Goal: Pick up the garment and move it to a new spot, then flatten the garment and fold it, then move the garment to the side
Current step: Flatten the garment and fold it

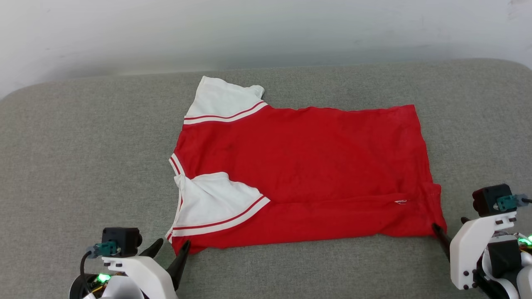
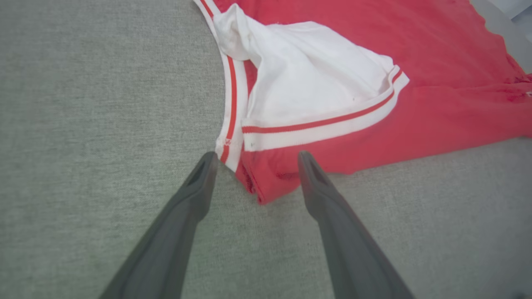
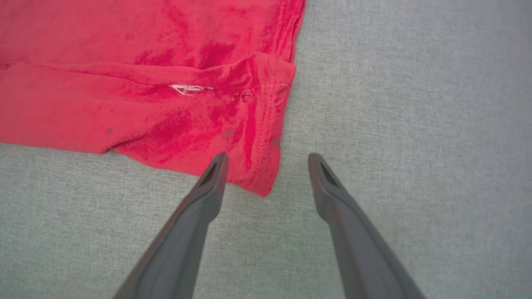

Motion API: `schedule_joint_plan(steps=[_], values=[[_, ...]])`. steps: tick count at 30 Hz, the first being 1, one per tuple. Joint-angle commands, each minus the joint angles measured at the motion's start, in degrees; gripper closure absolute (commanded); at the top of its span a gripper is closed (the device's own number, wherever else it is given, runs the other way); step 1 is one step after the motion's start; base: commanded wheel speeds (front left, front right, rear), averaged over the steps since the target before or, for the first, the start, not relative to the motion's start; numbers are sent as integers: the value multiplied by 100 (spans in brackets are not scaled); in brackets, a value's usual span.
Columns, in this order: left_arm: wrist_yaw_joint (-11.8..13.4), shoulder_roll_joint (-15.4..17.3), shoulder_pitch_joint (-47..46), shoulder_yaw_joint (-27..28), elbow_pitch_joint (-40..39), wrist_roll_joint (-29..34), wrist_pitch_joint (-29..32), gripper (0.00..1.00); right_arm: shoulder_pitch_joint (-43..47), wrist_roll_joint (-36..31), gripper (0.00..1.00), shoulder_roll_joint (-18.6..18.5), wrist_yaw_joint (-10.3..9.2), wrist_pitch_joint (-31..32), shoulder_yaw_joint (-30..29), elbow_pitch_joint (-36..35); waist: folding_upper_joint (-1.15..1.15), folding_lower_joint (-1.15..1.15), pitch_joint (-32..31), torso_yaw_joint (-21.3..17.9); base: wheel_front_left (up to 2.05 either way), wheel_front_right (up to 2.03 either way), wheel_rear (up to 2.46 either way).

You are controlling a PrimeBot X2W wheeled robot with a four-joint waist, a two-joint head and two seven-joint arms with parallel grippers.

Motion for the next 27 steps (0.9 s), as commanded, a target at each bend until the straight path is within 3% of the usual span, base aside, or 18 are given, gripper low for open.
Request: schedule_joint_plan(steps=[1,6,13,19,24,25,26,27], values=[[160,105,118,1,-168,5,34,0,192,-83,0,143,-2,79,-119,-197,0,1,4,-10,0,0,0],[488,170,287,10,-460,3,96,0,455,-186,0,391,-2,254,-330,-713,0,1,112,-78,0,0,0],[687,186,137,119,-332,19,112,0,497,-230,0,544,-2,324,-360,-1054,0,1,368,-246,0,0,0],[660,198,66,-8,-86,49,322,0,406,-249,0,584,-2,268,-344,-1144,0,1,580,-339,0,0,0],[459,65,111,-261,266,-46,650,0,335,-271,0,598,-3,188,-336,-1158,0,1,727,-385,0,0,0],[399,38,128,-337,335,-52,737,57,319,-278,0,599,-3,178,-336,-1150,0,1,741,-387,0,0,0],[332,5,143,-410,394,-67,816,100,314,-284,0,595,-2,166,-338,-1142,0,1,746,-386,0,0,0],[265,-38,156,-470,433,-91,882,100,310,-297,0,579,-2,136,-343,-1129,0,1,742,-379,0,0,0]])
